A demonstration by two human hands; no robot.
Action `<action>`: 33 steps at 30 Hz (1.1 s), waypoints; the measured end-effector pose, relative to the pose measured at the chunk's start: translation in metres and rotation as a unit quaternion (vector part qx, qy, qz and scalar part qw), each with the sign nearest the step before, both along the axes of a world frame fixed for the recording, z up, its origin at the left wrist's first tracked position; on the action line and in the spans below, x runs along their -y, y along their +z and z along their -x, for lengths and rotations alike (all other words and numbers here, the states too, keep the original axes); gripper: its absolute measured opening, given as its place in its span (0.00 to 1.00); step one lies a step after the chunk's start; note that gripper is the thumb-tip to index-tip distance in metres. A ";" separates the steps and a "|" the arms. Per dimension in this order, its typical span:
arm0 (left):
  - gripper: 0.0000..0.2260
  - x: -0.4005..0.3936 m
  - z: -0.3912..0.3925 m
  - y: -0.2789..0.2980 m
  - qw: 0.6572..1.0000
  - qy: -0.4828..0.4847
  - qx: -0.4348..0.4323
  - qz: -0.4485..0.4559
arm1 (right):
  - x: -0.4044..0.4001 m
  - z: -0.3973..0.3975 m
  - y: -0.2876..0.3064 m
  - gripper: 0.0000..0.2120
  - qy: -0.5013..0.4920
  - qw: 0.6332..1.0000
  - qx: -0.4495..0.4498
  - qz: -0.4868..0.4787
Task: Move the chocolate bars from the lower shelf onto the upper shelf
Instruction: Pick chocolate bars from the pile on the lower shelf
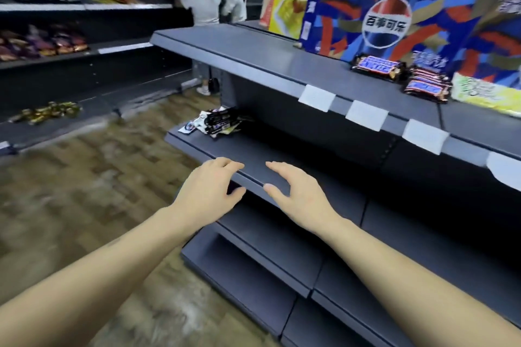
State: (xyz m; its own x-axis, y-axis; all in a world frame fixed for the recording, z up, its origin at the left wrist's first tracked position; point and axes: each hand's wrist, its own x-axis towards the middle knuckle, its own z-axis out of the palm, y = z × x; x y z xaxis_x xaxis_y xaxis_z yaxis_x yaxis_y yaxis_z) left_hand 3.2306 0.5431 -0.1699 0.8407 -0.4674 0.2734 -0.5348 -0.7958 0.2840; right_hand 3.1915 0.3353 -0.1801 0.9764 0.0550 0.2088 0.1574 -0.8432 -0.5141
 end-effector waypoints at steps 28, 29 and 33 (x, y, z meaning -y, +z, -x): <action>0.22 0.017 -0.234 -0.129 1.000 -0.015 0.003 -0.022 | -0.030 -0.241 -0.131 0.27 -0.065 0.995 -0.065 -0.033; 0.22 0.014 -0.243 -0.133 0.999 -0.014 0.015 -0.024 | -0.033 -0.248 -0.136 0.28 -0.073 0.995 -0.067 -0.033; 0.22 0.007 -0.279 -0.145 0.996 0.003 0.082 -0.040 | -0.046 -0.277 -0.155 0.30 -0.101 0.993 -0.053 -0.028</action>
State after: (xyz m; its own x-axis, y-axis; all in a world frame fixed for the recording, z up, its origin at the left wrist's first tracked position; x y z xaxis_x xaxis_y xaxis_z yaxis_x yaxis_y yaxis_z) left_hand 3.5092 0.5361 -0.3151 0.7909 -0.4882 0.3689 -0.5638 -0.8158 0.1291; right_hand 3.4688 0.3808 -0.3352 0.9829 -0.1531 0.1018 -0.0695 -0.8221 -0.5651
